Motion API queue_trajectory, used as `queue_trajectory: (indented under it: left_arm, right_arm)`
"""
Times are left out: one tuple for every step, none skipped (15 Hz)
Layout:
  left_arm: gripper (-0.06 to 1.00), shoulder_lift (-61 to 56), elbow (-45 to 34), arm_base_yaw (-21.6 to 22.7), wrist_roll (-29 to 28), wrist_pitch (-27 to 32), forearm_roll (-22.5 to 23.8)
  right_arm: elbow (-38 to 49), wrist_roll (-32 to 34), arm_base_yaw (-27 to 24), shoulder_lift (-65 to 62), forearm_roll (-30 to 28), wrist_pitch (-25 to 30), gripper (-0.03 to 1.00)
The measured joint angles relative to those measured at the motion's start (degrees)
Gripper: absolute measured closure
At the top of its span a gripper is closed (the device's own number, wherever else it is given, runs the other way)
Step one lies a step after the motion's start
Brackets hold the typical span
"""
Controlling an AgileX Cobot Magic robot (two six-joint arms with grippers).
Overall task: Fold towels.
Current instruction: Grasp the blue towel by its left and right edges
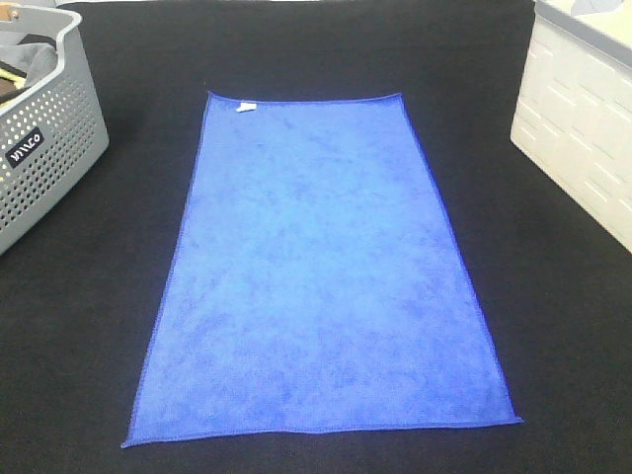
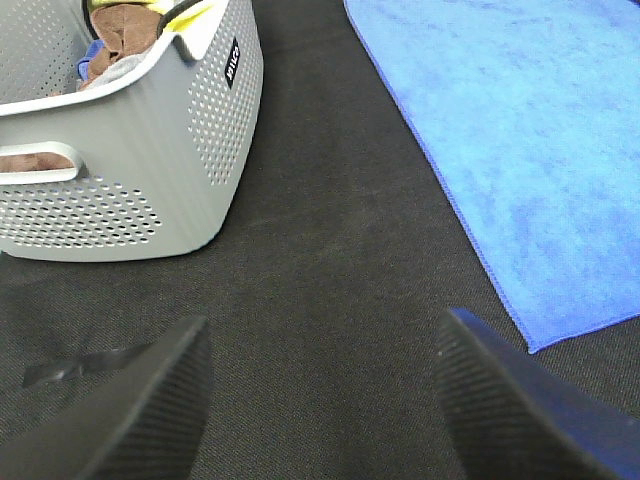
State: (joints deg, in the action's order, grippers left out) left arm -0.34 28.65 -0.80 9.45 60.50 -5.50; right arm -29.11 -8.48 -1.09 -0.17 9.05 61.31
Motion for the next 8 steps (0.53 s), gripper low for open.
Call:
queue_trajectory:
  left_arm:
    - [0.32,0.0,0.0,0.0,0.0,0.0,0.0]
    - [0.32,0.0,0.0,0.0,0.0,0.0,0.0]
    - [0.32,0.0,0.0,0.0,0.0,0.0,0.0]
    - [0.32,0.0,0.0,0.0,0.0,0.0,0.0]
    - [0.32,0.0,0.0,0.0,0.0,0.0,0.0]
    - [0.32,0.0,0.0,0.0,0.0,0.0,0.0]
    - [0.32,0.0,0.0,0.0,0.0,0.0,0.0]
    - [0.32,0.0,0.0,0.0,0.0,0.0,0.0]
  right_arm:
    - [0.0,0.0,0.0,0.0,0.0,0.0,0.09]
    - [0.0,0.0,0.0,0.0,0.0,0.0,0.09]
    - [0.0,0.0,0.0,0.0,0.0,0.0,0.09]
    - [0.0,0.0,0.0,0.0,0.0,0.0,0.09]
    - [0.0,0.0,0.0,0.0,0.0,0.0,0.09]
    - [0.0,0.0,0.0,0.0,0.0,0.0,0.09]
    - [0.0,0.0,0.0,0.0,0.0,0.0,0.09]
    - [0.0,0.0,0.0,0.0,0.0,0.0,0.09]
